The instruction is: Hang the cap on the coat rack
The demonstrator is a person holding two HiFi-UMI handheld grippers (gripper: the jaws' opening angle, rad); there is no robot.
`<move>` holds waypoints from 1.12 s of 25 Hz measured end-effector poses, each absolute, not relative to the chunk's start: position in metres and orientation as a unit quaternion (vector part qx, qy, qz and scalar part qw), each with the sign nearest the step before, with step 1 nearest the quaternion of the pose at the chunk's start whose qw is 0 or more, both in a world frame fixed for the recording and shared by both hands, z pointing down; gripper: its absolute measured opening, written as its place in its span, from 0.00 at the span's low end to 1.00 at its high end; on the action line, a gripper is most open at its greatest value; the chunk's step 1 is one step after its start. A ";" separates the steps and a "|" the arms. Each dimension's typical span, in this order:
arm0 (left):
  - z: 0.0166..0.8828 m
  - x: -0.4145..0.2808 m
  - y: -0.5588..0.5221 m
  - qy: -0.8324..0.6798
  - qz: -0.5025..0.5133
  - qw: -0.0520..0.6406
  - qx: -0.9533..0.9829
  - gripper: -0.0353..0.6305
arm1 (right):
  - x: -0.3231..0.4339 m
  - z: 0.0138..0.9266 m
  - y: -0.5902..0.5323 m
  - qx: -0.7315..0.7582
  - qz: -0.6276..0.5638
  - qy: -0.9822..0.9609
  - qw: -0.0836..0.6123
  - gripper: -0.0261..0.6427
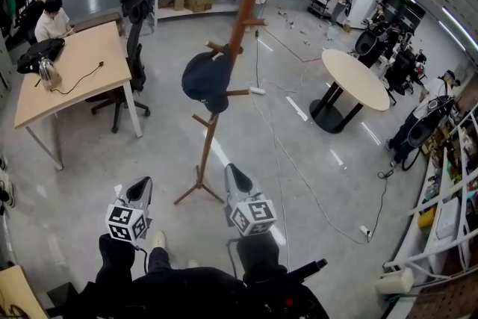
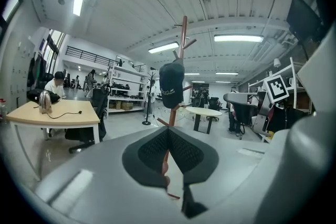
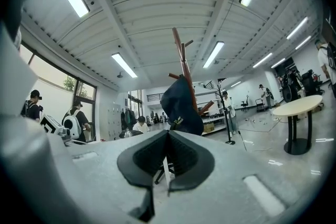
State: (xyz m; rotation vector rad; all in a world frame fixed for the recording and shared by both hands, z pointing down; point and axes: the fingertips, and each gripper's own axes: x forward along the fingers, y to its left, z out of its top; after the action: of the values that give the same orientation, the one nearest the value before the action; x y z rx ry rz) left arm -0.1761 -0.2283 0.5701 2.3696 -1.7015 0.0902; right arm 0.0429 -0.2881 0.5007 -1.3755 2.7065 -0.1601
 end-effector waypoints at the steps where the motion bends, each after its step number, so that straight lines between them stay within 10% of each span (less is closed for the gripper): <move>1: 0.570 -0.176 -0.225 -0.581 0.030 0.110 0.806 0.06 | 0.042 0.503 -0.285 -0.449 -0.053 0.890 0.050 0.04; 28: 0.562 -0.177 -0.188 -0.592 0.025 0.102 0.799 0.06 | 0.026 0.547 -0.241 -0.417 -0.063 0.907 -0.001 0.04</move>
State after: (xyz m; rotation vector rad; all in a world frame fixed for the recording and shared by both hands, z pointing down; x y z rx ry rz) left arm -0.1768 -0.1883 0.5616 2.3605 -1.7481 0.0748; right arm 0.0261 -0.2408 0.5467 -1.3095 2.8514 -0.1971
